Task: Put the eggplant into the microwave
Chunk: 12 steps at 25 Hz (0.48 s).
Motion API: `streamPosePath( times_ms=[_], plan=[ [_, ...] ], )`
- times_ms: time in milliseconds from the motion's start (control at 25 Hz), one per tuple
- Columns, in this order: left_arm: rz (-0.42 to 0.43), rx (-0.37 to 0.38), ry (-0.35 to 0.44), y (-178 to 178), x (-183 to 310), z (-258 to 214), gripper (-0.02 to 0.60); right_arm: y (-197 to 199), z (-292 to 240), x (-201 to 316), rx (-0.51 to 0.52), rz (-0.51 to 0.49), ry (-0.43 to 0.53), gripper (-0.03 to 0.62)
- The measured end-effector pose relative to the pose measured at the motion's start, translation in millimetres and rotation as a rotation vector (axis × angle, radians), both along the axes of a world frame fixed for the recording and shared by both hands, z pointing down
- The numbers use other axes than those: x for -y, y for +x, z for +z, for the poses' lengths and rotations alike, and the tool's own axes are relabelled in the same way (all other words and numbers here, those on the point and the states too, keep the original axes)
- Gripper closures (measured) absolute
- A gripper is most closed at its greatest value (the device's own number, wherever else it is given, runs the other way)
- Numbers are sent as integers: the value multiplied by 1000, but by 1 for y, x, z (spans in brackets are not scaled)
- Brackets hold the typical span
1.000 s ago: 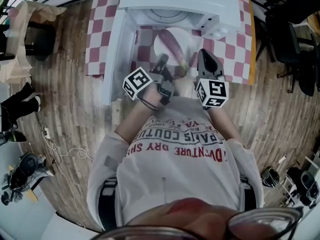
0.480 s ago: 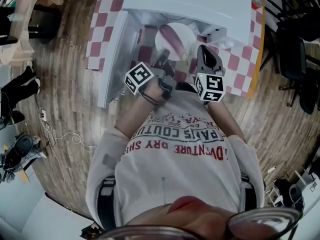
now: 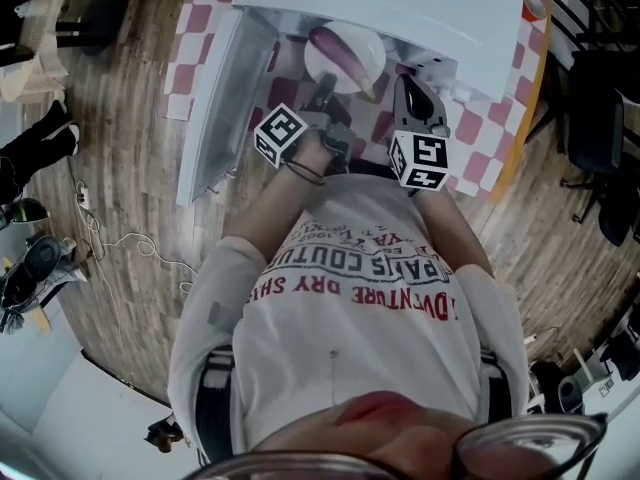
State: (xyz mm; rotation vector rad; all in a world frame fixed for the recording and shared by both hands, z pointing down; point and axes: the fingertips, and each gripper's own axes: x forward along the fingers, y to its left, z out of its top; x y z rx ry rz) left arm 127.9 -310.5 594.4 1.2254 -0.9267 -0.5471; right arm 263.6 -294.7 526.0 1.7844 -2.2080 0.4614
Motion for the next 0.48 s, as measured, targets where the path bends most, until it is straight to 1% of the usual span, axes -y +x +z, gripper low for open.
streamPosePath(
  times_ms=[160,320,480],
  plan=[
    [-46,1,20,2,19,15,549,-1,10,3,31,-8,-39,568],
    [-62,44,-1,1,34,30,549,-5,18,3,49,-24,-63,568],
    [-90,54,-16,4,46,36,549,-6,22,4,53,-53,-72,568]
  ],
)
